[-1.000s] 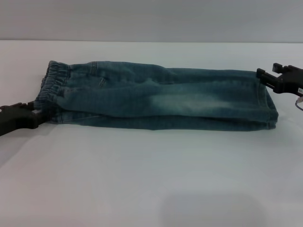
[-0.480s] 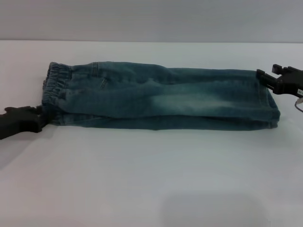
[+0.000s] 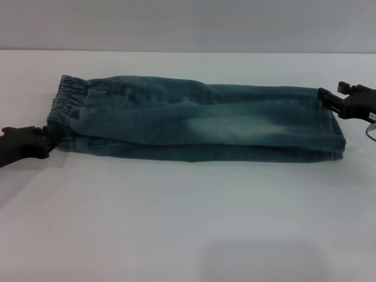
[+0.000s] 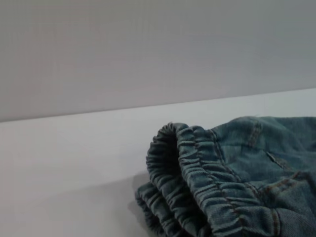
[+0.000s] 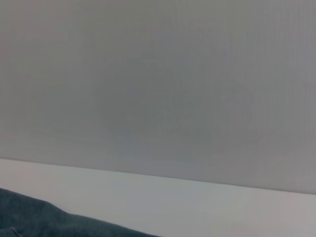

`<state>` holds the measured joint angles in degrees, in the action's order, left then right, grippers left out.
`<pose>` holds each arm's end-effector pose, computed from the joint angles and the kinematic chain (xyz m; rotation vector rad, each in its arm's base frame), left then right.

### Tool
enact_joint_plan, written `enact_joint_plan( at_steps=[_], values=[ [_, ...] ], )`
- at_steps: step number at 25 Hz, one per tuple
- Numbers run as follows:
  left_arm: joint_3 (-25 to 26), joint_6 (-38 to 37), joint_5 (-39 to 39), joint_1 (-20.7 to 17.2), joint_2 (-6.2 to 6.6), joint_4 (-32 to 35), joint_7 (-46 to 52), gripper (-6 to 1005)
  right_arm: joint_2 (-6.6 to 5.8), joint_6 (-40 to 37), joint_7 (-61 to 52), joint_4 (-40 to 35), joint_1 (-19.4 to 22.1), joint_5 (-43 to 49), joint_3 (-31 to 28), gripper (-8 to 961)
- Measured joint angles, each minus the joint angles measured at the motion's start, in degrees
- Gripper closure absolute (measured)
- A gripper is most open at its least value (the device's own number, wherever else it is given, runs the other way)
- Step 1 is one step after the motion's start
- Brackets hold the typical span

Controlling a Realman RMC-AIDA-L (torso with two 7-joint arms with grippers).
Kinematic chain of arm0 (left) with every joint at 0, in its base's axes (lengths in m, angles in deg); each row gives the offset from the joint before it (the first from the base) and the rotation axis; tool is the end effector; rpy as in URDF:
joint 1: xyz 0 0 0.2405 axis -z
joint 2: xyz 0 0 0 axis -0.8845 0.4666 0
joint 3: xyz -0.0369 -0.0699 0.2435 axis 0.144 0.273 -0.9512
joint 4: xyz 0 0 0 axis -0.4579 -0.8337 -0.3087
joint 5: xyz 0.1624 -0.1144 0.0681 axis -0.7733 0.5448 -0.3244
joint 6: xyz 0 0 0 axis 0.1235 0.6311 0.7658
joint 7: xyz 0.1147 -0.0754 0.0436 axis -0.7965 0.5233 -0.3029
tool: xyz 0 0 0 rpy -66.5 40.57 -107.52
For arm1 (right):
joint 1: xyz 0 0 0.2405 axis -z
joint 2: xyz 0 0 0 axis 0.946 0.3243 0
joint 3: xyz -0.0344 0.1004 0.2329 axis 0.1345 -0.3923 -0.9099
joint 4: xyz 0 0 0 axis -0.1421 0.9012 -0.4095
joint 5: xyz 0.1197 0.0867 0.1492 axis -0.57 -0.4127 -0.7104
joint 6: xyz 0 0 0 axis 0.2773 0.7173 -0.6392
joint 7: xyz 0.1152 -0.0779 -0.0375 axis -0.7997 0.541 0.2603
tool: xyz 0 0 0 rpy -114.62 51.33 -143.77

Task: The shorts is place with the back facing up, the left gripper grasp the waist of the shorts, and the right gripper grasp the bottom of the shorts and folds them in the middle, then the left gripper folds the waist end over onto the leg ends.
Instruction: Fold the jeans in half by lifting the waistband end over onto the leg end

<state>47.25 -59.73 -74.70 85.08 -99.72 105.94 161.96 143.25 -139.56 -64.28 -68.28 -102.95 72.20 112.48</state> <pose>-0.3600 0.3434 0.0249 -2.1700 -0.9277 -0.3468 0.3323 0.3840 0.0111 -2.0477 0.8647 0.5070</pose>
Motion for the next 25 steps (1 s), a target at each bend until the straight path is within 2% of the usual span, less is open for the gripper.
enact_joint_plan(
  at_steps=[15, 25],
  values=[
    [0.00, -1.47, 1.64, -0.14, 0.03, 0.09, -1.39, 873, 0.07, 0.00, 0.00, 0.07, 0.06, -0.91, 0.17, 408],
    [-0.01, -11.17, 7.27, -0.46, 0.33, 0.76, -7.11, 926, 0.08, 0.00, 0.00, 0.92, -0.21, -1.00, 0.14, 408]
  ],
)
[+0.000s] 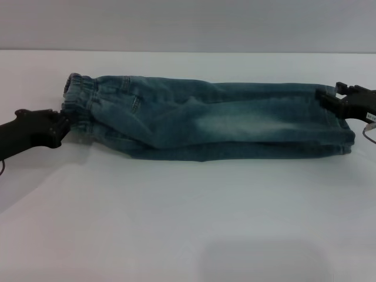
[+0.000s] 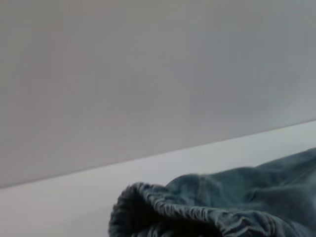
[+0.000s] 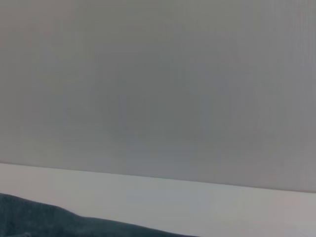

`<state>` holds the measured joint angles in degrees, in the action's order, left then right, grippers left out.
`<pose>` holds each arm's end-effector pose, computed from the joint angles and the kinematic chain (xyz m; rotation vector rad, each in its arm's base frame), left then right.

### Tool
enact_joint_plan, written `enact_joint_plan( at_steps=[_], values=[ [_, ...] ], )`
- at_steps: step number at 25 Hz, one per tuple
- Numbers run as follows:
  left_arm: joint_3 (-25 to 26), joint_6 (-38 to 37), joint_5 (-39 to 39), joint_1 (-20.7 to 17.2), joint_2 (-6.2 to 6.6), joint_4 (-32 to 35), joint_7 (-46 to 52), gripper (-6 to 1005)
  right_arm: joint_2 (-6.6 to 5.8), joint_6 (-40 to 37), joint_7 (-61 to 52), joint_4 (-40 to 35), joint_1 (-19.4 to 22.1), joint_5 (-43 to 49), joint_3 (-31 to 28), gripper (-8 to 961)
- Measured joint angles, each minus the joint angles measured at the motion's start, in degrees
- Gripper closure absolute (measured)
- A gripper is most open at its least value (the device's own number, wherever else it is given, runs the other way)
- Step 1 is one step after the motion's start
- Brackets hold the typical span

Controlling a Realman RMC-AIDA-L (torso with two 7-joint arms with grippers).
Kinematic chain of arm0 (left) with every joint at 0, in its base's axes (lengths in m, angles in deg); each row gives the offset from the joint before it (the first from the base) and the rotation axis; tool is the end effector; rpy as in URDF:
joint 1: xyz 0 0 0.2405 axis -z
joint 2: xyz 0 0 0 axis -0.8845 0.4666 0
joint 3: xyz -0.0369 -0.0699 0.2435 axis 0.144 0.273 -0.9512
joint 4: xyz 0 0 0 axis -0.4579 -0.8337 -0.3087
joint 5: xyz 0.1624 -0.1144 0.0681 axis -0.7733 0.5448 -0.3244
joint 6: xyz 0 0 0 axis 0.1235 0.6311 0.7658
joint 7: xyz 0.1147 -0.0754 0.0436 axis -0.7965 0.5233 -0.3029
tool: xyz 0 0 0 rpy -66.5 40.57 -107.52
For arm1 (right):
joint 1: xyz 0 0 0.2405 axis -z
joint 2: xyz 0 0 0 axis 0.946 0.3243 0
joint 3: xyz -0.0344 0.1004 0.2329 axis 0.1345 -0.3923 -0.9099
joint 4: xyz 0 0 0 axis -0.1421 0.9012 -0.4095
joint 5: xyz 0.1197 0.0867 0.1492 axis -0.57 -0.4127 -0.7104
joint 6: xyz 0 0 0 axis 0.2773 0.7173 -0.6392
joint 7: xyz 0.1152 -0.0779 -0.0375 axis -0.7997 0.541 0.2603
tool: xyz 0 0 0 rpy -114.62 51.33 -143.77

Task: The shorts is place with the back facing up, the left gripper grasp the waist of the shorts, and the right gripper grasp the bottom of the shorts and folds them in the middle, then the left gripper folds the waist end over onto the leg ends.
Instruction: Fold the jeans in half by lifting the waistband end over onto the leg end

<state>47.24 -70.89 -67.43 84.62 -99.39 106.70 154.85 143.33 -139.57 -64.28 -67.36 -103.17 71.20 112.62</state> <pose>-0.3304 0.3391 0.0298 -2.2787 -0.7553 -0.5512 0.3305 0.3839 0.0075 -2.0442 0.8823 0.5275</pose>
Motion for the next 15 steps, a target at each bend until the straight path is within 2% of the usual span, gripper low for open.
enact_joint_plan(
  at_steps=[6, 15],
  values=[
    [0.00, -5.59, 1.16, 0.54, -0.09, 1.73, -0.03, 933, 0.04, 0.00, 2.63, 2.21, -1.07, -1.47, 0.46, 408],
    [0.00, -13.42, 5.51, 2.74, 0.04, 2.35, 0.38, 937, 0.25, 0.67, 9.84, 8.87, -4.98, -3.66, 0.18, 408]
  ],
)
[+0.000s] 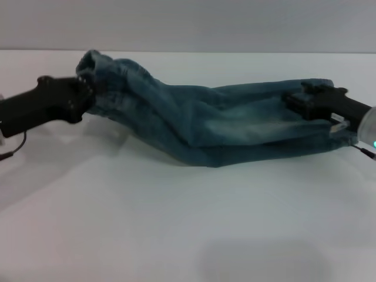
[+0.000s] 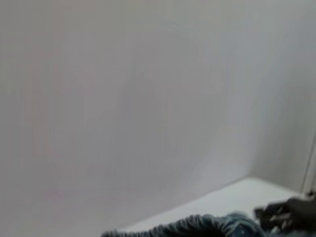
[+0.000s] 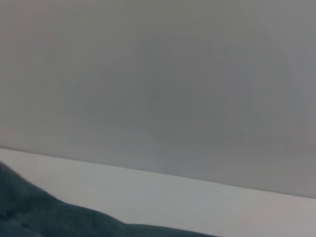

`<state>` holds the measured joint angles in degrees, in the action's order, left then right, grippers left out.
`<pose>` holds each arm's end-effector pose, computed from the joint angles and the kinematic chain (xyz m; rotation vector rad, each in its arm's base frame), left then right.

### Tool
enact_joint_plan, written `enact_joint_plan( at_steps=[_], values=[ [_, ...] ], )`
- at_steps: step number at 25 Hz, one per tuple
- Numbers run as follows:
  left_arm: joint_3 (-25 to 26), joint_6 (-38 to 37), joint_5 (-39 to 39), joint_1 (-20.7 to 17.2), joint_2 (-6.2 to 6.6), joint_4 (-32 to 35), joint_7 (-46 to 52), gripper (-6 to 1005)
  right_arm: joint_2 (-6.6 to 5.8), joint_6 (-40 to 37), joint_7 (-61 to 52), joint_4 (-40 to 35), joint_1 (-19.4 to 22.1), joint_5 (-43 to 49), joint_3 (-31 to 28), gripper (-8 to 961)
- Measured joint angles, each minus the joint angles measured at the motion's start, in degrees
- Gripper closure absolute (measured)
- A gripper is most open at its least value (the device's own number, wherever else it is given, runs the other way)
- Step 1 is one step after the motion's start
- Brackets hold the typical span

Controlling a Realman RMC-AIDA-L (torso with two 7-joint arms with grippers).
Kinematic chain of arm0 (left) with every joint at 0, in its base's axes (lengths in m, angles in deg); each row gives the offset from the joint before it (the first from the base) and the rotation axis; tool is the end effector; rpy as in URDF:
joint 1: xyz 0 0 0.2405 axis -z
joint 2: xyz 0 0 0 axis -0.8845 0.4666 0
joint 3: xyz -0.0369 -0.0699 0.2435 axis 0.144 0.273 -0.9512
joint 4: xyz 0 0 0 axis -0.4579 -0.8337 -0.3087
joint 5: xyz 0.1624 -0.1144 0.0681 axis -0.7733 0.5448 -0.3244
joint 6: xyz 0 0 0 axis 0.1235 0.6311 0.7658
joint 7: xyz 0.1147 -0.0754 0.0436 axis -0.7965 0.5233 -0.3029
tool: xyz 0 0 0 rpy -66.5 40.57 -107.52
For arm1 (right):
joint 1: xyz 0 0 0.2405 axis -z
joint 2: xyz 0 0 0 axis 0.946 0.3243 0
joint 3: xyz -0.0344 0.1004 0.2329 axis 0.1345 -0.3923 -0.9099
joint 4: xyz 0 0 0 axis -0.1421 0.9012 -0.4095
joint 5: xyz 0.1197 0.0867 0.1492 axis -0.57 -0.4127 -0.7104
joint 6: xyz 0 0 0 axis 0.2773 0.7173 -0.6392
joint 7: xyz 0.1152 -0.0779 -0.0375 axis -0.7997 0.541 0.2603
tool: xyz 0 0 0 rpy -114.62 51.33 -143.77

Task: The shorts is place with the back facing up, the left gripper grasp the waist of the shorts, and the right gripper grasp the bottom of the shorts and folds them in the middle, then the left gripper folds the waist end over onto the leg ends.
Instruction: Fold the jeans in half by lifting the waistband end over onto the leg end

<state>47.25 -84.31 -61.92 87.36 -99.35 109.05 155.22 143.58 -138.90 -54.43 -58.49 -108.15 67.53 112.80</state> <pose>-0.2768 0.3441 0.0398 -2.4023 -0.5830 -0.8399 0.3027 0.3919 -0.0284 -2.1406 0.7998 0.5503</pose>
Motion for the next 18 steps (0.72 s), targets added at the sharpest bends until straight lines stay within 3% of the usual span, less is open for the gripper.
enact_joint_plan(
  at_steps=[18],
  values=[
    [0.09, -4.20, 5.95, 5.96, 0.48, 1.73, 4.06, 941, 0.44, -1.25, 5.22, 10.44, -7.96, -3.30, 3.19, 409]
  ],
)
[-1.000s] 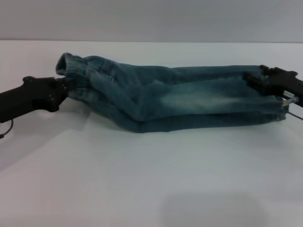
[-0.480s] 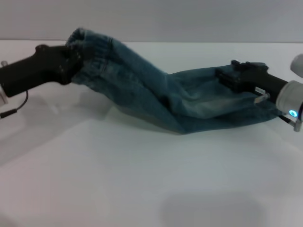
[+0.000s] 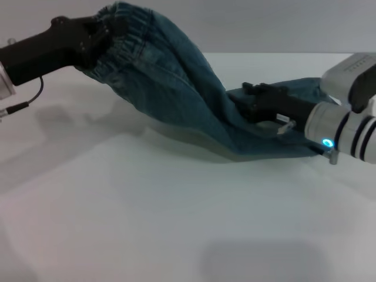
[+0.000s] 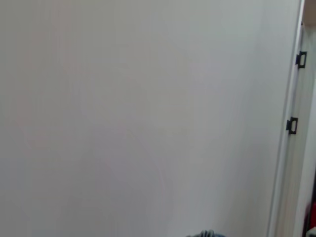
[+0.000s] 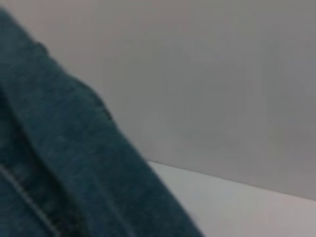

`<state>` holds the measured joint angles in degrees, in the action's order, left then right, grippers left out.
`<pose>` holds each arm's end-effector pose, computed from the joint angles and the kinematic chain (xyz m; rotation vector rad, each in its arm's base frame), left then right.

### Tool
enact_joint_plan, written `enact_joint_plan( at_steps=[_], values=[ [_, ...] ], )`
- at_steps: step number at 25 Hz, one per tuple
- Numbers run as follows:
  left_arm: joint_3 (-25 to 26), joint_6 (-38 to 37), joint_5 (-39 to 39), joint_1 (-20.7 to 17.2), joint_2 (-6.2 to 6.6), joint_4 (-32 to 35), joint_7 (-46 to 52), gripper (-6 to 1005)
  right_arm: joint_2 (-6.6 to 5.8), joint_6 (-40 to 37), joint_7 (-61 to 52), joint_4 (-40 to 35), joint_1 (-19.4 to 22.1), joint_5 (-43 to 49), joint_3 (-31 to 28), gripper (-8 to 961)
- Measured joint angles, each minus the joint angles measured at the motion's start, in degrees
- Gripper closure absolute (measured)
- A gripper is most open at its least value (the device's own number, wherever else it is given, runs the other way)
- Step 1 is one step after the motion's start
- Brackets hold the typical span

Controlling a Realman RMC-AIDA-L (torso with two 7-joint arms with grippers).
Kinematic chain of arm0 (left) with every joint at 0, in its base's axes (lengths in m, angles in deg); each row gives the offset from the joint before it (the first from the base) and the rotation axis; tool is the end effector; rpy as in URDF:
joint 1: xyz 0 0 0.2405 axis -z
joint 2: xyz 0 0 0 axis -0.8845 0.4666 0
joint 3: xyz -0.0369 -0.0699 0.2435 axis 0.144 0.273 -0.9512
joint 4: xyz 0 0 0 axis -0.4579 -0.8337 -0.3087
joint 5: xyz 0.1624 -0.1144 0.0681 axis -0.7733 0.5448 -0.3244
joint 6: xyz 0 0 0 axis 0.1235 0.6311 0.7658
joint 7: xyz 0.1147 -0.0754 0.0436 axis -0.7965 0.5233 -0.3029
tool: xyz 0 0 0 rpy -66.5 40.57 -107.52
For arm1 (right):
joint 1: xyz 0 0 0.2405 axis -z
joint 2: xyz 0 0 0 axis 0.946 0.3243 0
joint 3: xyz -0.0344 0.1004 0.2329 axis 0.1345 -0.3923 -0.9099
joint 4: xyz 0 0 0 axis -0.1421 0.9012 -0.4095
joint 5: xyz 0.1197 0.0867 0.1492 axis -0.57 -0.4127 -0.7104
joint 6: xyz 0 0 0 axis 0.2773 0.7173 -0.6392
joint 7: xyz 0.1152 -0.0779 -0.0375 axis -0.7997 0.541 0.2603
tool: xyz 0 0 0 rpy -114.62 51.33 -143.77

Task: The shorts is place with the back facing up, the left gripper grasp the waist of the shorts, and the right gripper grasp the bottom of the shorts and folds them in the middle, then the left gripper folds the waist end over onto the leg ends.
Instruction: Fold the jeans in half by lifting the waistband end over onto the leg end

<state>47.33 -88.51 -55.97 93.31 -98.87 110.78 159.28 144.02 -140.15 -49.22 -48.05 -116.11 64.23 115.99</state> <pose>-0.2228 0.3702 0.0585 -2.4182 -0.4624 -1.0571 0.2482 0.3962 -0.0758 -2.3216 0.7366 0.6301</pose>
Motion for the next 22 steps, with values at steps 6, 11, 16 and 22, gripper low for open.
enact_joint_plan(
  at_steps=[6, 11, 16, 22],
  values=[
    [-0.13, -0.57, 0.04, 1.60, -0.04, 1.45, 1.26, 949, 0.02, -2.26, -0.64, 3.11, -2.29, 0.15, 1.40, 408],
    [-0.03, -0.95, 0.08, 1.91, -0.07, 3.06, 2.18, 951, 0.03, -6.67, -3.74, 5.89, -4.54, 0.19, 4.27, 408],
    [0.00, -1.01, 0.10, 1.97, -0.30, 3.93, 2.64, 952, 0.12, -8.70, -4.76, 7.84, -6.60, 0.28, 5.28, 408],
    [0.00, -1.00, 0.11, 2.07, -0.44, 4.13, 2.65, 953, 0.12, -11.57, -8.07, 7.52, -9.27, 1.50, 5.36, 409]
  ],
)
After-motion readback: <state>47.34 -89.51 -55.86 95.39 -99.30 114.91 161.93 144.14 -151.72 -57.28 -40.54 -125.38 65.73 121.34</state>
